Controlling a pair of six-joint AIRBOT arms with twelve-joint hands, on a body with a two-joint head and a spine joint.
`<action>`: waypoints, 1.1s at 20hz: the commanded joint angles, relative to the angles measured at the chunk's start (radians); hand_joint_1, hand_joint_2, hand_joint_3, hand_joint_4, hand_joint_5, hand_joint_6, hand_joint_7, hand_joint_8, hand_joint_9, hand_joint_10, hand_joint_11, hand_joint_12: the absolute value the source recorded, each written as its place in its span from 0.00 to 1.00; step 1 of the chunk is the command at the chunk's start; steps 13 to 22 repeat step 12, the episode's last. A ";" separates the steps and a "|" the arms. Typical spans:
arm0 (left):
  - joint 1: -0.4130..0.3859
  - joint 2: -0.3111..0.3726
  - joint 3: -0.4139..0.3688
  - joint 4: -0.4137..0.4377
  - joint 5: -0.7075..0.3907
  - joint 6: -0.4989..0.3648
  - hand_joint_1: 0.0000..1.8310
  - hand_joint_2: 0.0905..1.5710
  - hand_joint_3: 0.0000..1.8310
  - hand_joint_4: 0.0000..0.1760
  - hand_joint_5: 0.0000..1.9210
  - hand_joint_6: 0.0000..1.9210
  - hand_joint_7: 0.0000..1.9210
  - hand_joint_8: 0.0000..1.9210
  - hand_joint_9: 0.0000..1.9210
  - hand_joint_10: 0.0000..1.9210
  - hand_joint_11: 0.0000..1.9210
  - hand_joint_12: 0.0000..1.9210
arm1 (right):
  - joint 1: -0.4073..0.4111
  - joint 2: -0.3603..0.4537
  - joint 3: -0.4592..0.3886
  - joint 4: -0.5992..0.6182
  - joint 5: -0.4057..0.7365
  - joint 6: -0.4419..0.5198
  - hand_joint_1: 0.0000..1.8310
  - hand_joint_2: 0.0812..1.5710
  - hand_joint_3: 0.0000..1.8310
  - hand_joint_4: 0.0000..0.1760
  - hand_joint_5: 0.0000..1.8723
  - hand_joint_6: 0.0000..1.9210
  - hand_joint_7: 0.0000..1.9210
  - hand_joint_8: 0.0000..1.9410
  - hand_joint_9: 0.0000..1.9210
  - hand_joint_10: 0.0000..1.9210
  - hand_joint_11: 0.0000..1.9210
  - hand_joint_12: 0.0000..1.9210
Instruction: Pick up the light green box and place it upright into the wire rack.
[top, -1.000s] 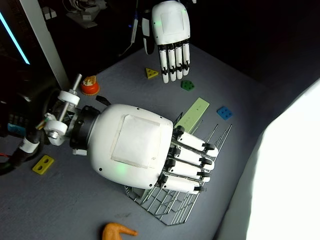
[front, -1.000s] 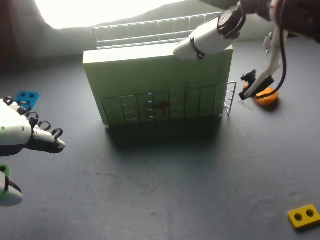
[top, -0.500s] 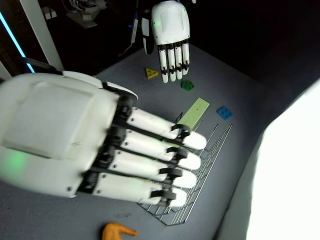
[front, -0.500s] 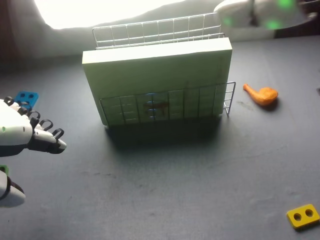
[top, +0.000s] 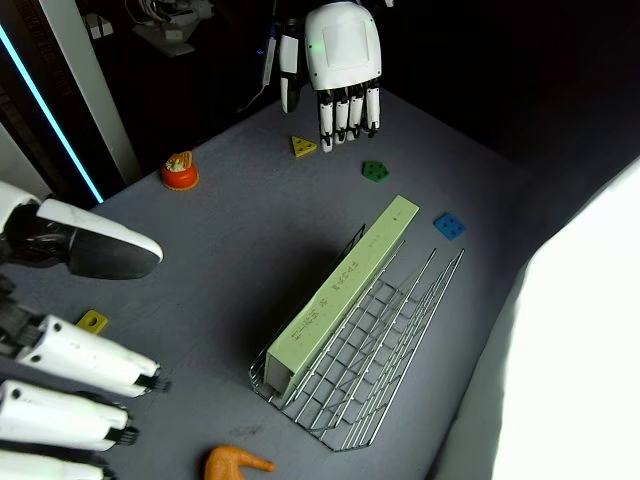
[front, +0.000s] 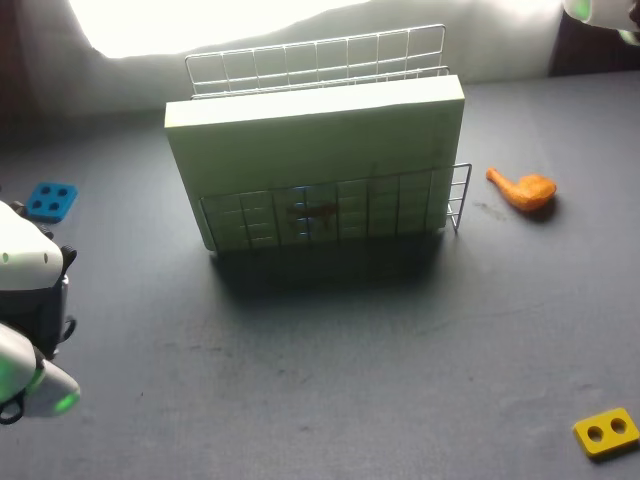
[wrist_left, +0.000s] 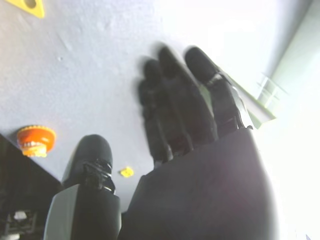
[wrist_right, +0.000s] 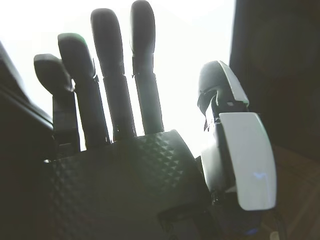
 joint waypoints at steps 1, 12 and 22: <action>-0.005 0.001 0.004 0.021 -0.049 0.001 0.07 0.86 0.00 0.00 0.48 0.48 0.54 0.52 0.41 0.66 0.28 0.87 | 0.013 0.008 -0.007 -0.020 0.025 -0.002 0.00 0.81 0.00 0.82 0.68 0.98 0.72 0.96 0.72 1.00 0.68 1.00; 0.005 0.003 0.029 0.015 -0.049 0.002 0.15 0.85 0.00 0.00 0.48 0.94 0.54 0.94 0.48 1.00 0.45 1.00 | -0.002 0.015 -0.025 -0.341 0.047 0.186 0.00 0.83 0.00 1.00 0.68 1.00 0.71 0.99 0.70 1.00 0.71 1.00; 0.005 0.003 0.029 0.015 -0.049 0.002 0.15 0.85 0.00 0.00 0.48 0.94 0.54 0.94 0.48 1.00 0.45 1.00 | -0.002 0.015 -0.025 -0.341 0.047 0.186 0.00 0.83 0.00 1.00 0.68 1.00 0.71 0.99 0.70 1.00 0.71 1.00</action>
